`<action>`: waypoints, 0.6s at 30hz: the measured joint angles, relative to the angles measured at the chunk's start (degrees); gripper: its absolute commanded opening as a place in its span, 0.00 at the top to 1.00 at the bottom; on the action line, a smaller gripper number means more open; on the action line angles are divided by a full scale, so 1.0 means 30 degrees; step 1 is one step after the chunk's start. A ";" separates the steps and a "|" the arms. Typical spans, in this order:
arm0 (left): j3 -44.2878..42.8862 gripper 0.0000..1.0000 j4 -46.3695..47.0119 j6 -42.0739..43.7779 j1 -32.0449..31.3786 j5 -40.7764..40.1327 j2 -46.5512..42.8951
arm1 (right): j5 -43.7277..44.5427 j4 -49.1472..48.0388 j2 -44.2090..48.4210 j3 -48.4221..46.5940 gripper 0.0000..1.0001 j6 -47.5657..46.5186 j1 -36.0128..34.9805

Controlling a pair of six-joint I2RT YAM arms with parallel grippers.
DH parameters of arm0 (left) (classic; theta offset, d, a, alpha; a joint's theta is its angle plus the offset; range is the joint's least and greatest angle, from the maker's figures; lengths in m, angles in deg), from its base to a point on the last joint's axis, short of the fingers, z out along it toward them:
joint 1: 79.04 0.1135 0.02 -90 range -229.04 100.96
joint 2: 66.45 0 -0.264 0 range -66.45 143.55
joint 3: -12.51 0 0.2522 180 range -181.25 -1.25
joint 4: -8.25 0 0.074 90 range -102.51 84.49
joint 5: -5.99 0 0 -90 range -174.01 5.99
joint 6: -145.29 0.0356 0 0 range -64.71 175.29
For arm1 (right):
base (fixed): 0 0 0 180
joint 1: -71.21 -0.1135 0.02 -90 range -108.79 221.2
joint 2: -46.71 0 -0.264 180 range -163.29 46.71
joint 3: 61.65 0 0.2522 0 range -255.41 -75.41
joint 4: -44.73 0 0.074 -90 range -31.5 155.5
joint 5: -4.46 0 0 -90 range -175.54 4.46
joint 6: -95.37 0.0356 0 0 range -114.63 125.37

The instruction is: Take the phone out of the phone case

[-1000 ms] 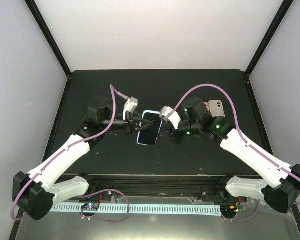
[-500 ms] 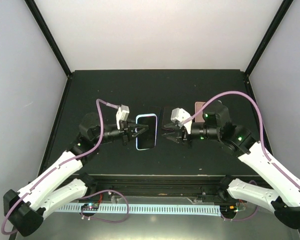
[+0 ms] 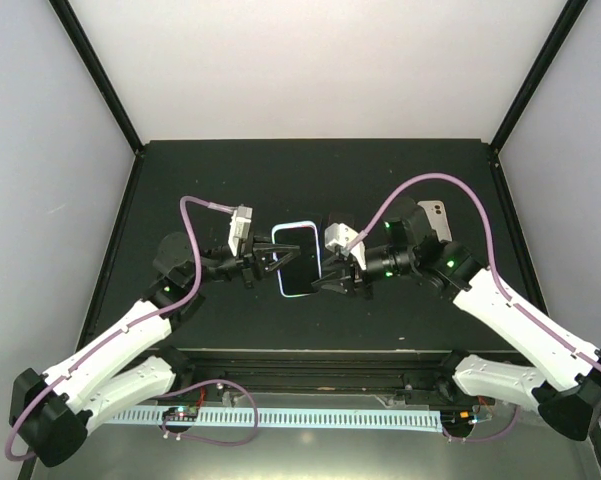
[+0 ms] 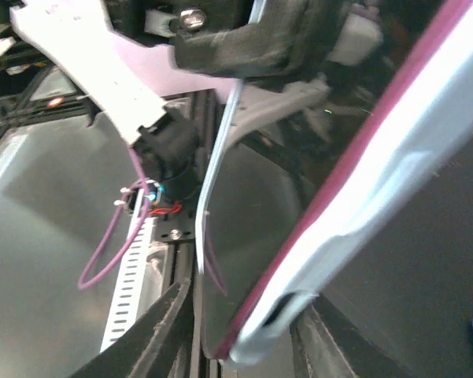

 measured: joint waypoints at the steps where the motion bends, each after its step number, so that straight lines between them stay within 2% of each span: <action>1: 0.0000 0.98 0.0182 -0.0066 0.0000 0.0000 -0.0007 | -0.0539 -0.0015 -0.0066 0.0007 0.76 0.0007 0.0007; 3: 0.0000 0.98 0.0532 -0.0291 0.0000 0.0131 -0.0015 | -0.1552 -0.0131 -0.0087 0.0124 0.93 0.0226 0.0022; 4: 0.0000 0.96 0.0699 -0.0328 -0.0080 0.0226 -0.0015 | -0.1938 -0.0219 -0.0087 0.0175 0.99 0.0168 0.0102; 5: 0.0000 0.92 0.0831 -0.0189 -0.0087 0.0430 -0.0015 | -0.2229 -0.0095 -0.0087 0.0204 0.99 0.0590 0.0182; 6: 0.0000 0.83 0.0947 0.0095 -0.0102 0.0648 -0.0044 | -0.2492 -0.0051 -0.0087 0.0211 0.99 0.0758 0.0255; 8: -0.0007 0.59 0.0743 0.0612 -0.0197 0.0852 -0.0189 | -0.2652 0.0066 -0.0087 0.0211 0.99 0.0991 0.0277; 9: -0.0022 0.51 0.0357 0.0867 -0.0211 0.0852 -0.0350 | -0.2586 0.0124 -0.0087 0.0211 0.99 0.0801 0.0248; 10: -0.0044 0.47 -0.0124 0.1253 -0.0204 0.0787 -0.0510 | -0.2535 0.0313 -0.0087 0.0211 0.99 0.0561 0.0240; 13: -0.0561 0.48 -0.2871 0.2586 -0.0168 0.0270 -0.1180 | -0.2433 0.1166 -0.0087 0.0211 0.99 -0.0131 0.0146; 18: -0.2033 0.61 -0.6987 0.5282 -0.0168 -0.0131 -0.1829 | -0.2397 0.2186 -0.0109 0.0204 0.99 -0.0867 0.0124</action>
